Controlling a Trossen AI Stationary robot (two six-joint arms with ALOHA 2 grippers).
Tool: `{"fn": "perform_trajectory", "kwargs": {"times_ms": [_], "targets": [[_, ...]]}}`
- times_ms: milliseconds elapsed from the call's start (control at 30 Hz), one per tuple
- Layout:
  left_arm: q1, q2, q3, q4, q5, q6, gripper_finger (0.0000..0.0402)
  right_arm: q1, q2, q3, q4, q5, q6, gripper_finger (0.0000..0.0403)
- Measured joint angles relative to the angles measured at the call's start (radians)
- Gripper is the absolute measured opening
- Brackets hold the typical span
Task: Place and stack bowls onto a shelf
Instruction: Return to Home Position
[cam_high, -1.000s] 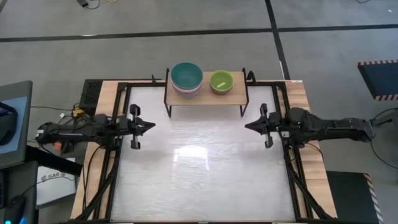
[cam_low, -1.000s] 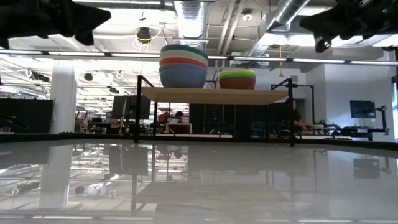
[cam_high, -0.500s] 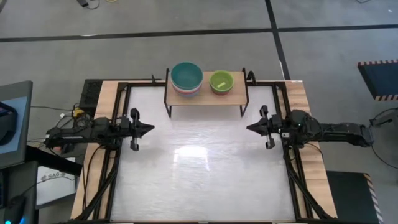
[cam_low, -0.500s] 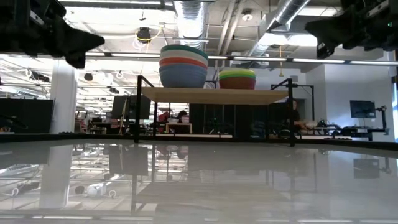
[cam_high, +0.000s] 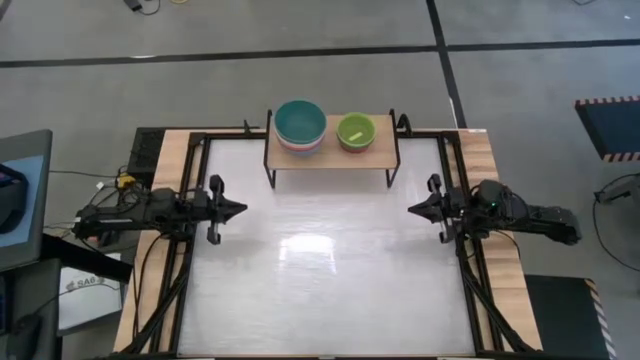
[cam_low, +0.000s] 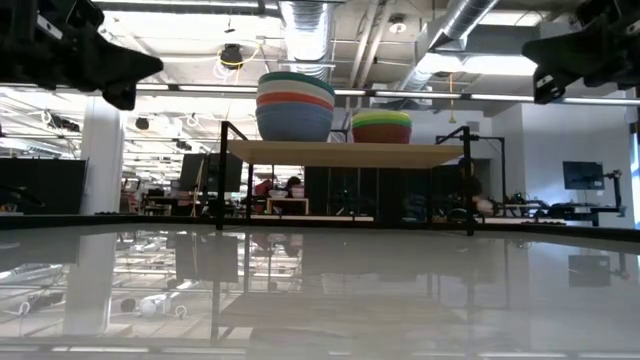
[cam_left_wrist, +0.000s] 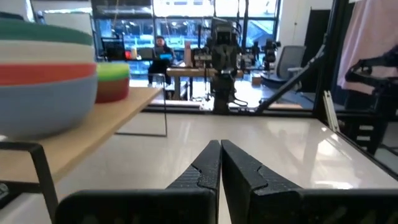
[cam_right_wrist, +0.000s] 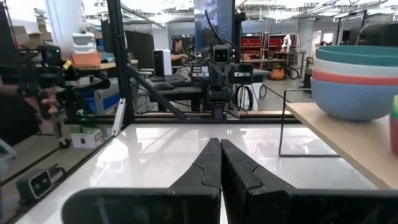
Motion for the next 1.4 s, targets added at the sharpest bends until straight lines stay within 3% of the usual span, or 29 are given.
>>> {"fn": "perform_trajectory", "kwargs": {"times_ms": [500,1400], "targets": [[-0.001,0.001,-0.069,0.017,-0.016,-0.022,0.0000,0.054,0.001,-0.133,0.156,-0.043,0.030,0.0020],[-0.001,0.039,-0.072,-0.007,0.022,-0.104,0.0000,0.084,0.001,-0.137,0.106,-0.045,0.162,0.0046]]}}
